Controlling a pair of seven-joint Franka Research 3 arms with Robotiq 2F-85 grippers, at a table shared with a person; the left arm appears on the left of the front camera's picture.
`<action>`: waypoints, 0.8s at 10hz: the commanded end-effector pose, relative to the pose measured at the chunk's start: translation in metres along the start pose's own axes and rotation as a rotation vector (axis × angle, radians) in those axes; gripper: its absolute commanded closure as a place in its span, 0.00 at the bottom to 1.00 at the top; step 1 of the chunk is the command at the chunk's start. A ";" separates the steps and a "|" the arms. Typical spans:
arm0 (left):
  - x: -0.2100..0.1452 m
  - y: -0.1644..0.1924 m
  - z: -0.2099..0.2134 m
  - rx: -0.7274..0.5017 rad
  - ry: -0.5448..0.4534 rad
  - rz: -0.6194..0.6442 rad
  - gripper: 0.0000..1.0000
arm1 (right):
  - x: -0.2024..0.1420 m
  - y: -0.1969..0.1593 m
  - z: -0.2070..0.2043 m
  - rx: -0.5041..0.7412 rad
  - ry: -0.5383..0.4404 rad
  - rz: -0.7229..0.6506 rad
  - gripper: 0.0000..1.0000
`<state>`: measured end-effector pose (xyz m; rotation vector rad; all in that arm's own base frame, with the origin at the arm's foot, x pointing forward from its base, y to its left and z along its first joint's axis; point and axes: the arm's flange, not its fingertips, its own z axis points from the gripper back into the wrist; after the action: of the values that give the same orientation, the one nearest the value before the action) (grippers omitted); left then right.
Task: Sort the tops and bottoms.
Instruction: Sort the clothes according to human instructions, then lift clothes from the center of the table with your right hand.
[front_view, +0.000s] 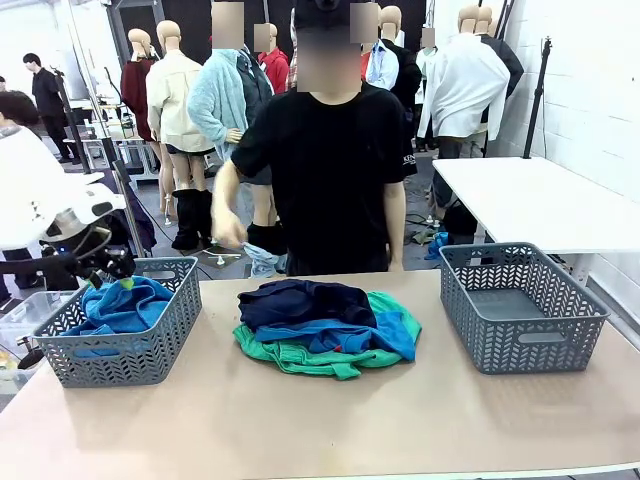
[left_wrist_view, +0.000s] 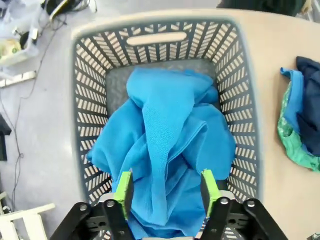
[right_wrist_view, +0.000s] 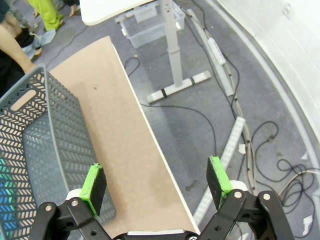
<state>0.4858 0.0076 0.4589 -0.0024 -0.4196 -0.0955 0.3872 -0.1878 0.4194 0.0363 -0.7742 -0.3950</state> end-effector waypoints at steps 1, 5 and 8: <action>-0.006 0.000 0.034 -0.006 -0.064 -0.030 0.00 | 0.000 0.001 0.001 -0.001 0.002 0.011 0.00; -0.017 0.002 0.109 -0.016 -0.225 -0.075 0.00 | 0.000 0.001 0.001 -0.001 0.002 0.011 0.00; -0.006 -0.004 0.110 0.004 -0.203 -0.061 0.00 | 0.000 0.001 0.001 -0.001 0.002 0.011 0.00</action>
<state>0.4281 0.0072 0.5653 0.0042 -0.6444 -0.1607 0.3873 -0.1878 0.4195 0.0363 -0.7743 -0.3949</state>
